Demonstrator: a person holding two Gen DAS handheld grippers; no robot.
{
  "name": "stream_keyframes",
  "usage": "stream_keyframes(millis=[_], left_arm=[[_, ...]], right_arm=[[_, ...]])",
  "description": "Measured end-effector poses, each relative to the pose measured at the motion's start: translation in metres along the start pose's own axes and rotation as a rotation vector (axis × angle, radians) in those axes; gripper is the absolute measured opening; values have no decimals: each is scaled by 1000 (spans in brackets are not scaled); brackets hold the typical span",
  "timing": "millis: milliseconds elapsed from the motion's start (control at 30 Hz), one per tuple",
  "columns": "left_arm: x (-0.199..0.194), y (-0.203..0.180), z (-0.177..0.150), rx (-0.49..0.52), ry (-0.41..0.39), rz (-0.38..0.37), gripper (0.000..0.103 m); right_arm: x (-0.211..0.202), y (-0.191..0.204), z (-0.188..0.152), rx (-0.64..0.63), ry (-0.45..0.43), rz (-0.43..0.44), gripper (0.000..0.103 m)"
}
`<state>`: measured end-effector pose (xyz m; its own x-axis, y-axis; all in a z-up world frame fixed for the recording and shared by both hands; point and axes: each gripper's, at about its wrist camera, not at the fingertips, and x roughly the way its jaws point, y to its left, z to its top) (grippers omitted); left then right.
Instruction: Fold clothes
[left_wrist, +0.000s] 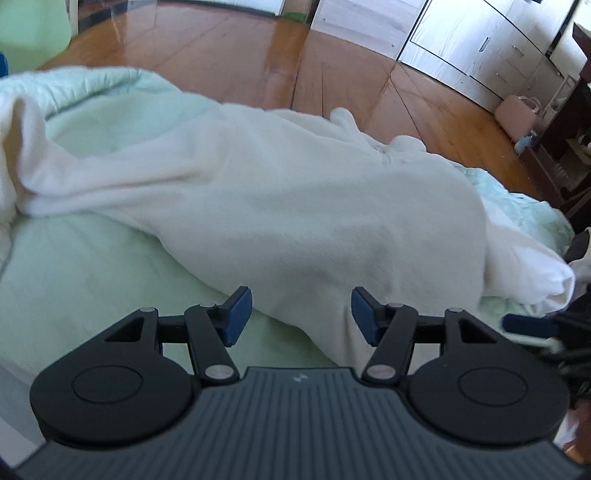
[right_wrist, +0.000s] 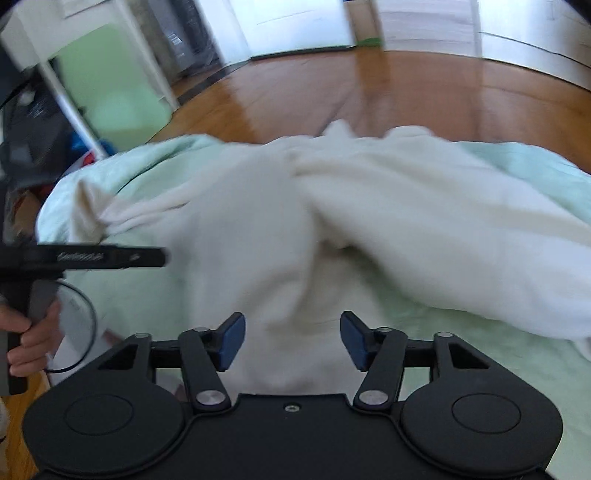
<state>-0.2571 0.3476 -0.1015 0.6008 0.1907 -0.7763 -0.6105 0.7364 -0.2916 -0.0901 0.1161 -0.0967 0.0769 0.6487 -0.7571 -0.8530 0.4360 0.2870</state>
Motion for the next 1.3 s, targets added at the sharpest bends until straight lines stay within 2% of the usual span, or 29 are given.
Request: stream_keyframes(millis=[33,100,200,267,400,533,600,633,667,733,767,867,900,933,967,1000,1100,1200,1300], left_arm=[[1,0,-3,-7,1,-4,59],[3,0,-4,-7,6,-1,59],[3,-3,-5,12,13,11,59],[4,-4,-6,19,18,16,59],[8,-3,-5,16,33,-3,59],[16,0,-7,4,49,-18,59],[18,3,-11,5,45,-23,59],[19,5,-14,0,41,-25,59],[19,8,-17,-11,37,-34,59],[18,17,-23,-44,28,-58,59],[17,22,-26,-67,22,-72,59],[7,37,-32,-161,-36,-121,57],[-3,41,-33,-182,-86,-137,57],[-15,43,-33,-171,-147,-150,59],[-24,42,-30,-140,-177,-142,59],[-33,40,-28,-108,-203,-132,60],[-40,33,-17,-35,-148,-133,61],[-43,28,-17,-30,-113,-224,62],[-39,11,-18,25,-37,-229,63]], right_arm=[[4,3,0,-13,12,-1,69],[12,9,-2,-33,33,-15,69],[22,15,-8,-47,53,-70,70],[28,19,-13,-57,66,-106,74],[41,28,-21,-75,92,-179,74],[61,20,-19,-82,91,-209,74],[75,12,-13,-53,116,-259,60],[78,10,-9,-28,122,-265,41],[76,9,-5,-9,126,-249,21],[66,11,3,27,128,-200,18],[59,9,5,67,122,-141,17],[42,-3,13,251,114,134,16],[39,-6,16,307,114,238,15],[37,-6,19,335,113,305,15],[37,-4,22,349,113,355,15],[37,-1,25,349,110,380,14],[39,9,33,331,99,397,14],[34,15,42,308,79,416,13],[23,19,54,279,50,426,10]])
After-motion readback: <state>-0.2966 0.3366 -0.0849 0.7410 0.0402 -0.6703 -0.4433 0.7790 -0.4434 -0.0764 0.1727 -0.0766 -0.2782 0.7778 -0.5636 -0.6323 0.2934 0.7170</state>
